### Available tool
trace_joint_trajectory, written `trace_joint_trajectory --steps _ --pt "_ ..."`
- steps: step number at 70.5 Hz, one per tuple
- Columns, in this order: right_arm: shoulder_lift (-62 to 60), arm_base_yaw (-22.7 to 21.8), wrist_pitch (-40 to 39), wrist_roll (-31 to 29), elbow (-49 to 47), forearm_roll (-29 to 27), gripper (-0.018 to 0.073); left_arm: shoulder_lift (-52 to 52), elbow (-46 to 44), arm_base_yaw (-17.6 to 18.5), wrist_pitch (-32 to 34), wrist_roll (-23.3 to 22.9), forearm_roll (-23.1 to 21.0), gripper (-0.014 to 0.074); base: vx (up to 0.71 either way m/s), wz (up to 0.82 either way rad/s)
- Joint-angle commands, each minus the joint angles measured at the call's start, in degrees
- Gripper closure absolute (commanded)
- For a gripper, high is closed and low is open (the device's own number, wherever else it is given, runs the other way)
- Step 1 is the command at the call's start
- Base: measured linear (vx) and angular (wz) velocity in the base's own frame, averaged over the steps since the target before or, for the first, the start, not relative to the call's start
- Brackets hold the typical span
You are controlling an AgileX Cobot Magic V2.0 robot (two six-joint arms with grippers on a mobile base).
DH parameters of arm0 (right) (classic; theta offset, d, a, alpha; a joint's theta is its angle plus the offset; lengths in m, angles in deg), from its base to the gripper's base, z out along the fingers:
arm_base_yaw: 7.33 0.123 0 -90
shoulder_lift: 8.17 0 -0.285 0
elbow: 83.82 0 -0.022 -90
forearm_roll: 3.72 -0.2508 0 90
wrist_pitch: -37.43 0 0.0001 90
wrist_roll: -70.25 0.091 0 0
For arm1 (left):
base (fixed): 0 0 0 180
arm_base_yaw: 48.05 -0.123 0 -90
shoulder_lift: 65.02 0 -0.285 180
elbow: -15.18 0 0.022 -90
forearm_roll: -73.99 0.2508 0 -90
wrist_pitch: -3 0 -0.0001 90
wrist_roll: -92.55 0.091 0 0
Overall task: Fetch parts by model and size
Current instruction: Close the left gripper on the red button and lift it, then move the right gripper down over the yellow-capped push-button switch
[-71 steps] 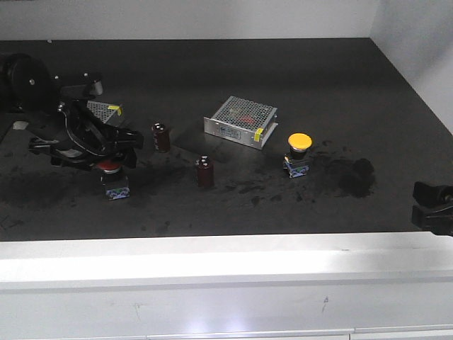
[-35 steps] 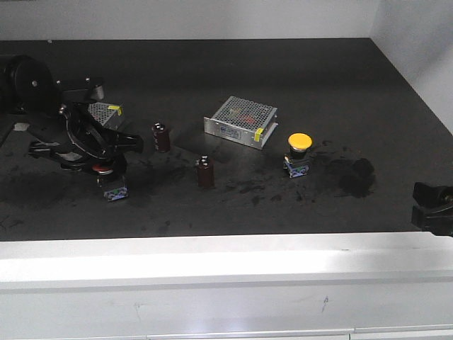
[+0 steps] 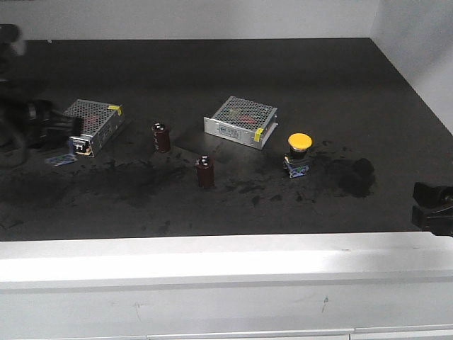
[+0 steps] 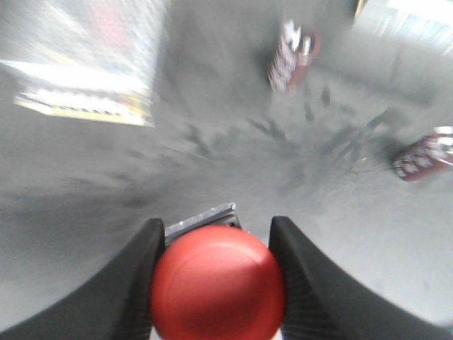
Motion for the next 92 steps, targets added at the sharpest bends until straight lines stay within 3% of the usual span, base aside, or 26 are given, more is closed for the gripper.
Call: trace_joint_trajectory --steps 1,16,45,62,73,92 --pt "-0.14 -0.46 -3.53 -0.33 -2.01 0.37 0.0070 7.98 3.98 0.35 6.58 -0.04 0.46 0.0604 0.00 0.00" --pt "-0.14 -0.46 -3.92 -0.33 -2.01 0.37 0.0070 24.08 17.54 0.35 10.46 3.06 0.54 0.0604 0.00 0.00" --pt "-0.14 -0.46 -3.71 -0.41 -2.01 0.10 0.0070 49.33 37.66 0.35 14.40 3.07 0.54 0.0604 0.00 0.00" --pt "-0.14 0.20 -4.96 -2.31 -2.06 0.10 0.0070 56.09 40.15 0.35 17.73 3.07 0.54 0.0604 0.00 0.00" --pt "2.61 4.40 -5.22 -4.29 -4.30 0.15 0.0068 56.94 40.15 0.35 17.47 3.02 0.54 0.0604 0.00 0.00" --pt "15.21 12.01 0.34 -4.18 -19.07 -0.08 0.0061 56.94 40.15 0.35 17.41 3.02 0.54 0.0604 0.00 0.00"
